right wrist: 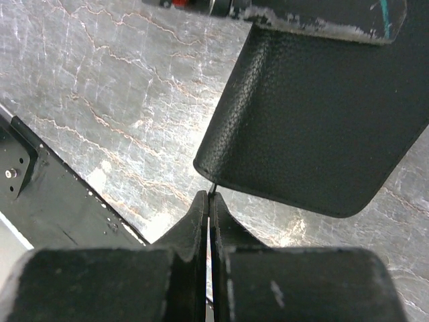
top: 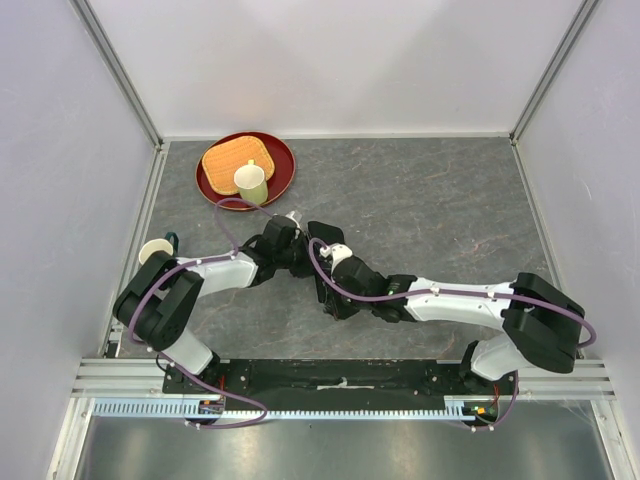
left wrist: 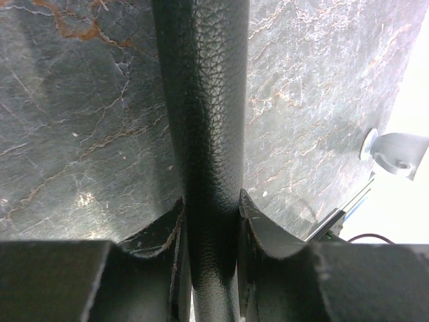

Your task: Sort the hair-cutting tools

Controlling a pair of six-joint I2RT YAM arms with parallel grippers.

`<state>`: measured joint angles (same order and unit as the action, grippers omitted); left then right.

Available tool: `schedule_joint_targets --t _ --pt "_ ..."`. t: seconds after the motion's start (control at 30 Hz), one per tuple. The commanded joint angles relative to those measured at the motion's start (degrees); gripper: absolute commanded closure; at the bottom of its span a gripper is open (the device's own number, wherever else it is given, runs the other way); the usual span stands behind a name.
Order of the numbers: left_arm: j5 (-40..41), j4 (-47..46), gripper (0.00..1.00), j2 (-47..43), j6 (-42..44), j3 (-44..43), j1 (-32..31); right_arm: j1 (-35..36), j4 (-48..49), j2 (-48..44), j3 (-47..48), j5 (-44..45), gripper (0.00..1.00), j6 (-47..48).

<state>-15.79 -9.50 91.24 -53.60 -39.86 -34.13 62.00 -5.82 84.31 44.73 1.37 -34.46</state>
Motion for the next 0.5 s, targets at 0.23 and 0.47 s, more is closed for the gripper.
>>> schedule_joint_targets --t 0.23,0.47 --pt "13.95 8.09 0.76 3.85 -0.27 -2.95 0.12 1.99 0.2 -4.07 -8.6 -5.6 1.0 -3.33" --pt "13.24 8.71 0.76 3.94 0.25 -3.21 0.12 1.02 -2.52 -1.87 -10.36 2.31 1.0 -7.64"
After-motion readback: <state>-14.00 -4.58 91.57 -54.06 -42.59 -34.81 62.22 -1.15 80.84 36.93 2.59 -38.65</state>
